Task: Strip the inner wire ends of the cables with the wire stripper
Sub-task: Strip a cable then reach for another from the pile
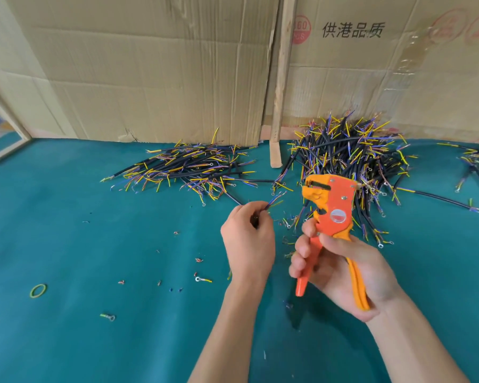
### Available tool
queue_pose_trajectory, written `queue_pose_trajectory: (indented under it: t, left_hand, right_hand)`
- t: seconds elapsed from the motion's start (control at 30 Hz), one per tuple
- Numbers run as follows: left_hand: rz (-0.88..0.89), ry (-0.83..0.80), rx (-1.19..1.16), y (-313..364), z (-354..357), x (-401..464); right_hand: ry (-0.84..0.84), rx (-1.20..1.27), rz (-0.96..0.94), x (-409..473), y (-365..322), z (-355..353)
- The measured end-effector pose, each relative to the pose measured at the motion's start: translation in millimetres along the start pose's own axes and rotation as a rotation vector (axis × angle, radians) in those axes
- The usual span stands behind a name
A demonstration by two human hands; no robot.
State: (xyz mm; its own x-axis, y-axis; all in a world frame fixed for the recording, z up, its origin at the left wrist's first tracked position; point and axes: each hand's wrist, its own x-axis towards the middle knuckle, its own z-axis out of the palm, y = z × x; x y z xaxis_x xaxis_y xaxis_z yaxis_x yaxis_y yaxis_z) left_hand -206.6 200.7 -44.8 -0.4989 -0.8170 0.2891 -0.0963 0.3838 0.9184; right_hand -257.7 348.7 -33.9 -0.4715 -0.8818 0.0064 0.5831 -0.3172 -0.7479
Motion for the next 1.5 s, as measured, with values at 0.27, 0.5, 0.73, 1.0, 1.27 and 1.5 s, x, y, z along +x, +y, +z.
queue_pose_trajectory:
  t: [0.27,0.5,0.73,1.0,1.27,1.5]
  left_hand:
    - [0.088,-0.643,0.237,55.0,48.9,52.7]
    - [0.265,-0.536,0.973,-31.8,-21.3,102.7]
    - [0.677,-0.473,0.767,-20.1,-36.4,98.8]
    - [0.243,-0.469,0.094,9.2,-46.6,38.7]
    - [-0.198,-0.536,-0.2,-1.6,-40.8,-2.1]
    - [-0.398,-0.8,-0.414,-6.9,-61.0,-14.3]
  right_hand:
    - [-0.172,0.199,-0.036,-5.8,-7.7,-14.1]
    - [-0.067,0.136,0.023,2.7,4.3,-10.5]
    - [0.045,0.105,0.04,5.1,10.3,-8.1]
    - [0.17,0.144,-0.132,4.0,3.2,-15.8]
    - [0.128,0.027,-0.129,3.5,-0.4,-20.0]
    - [0.167,0.044,-0.142,4.7,1.1,-22.0]
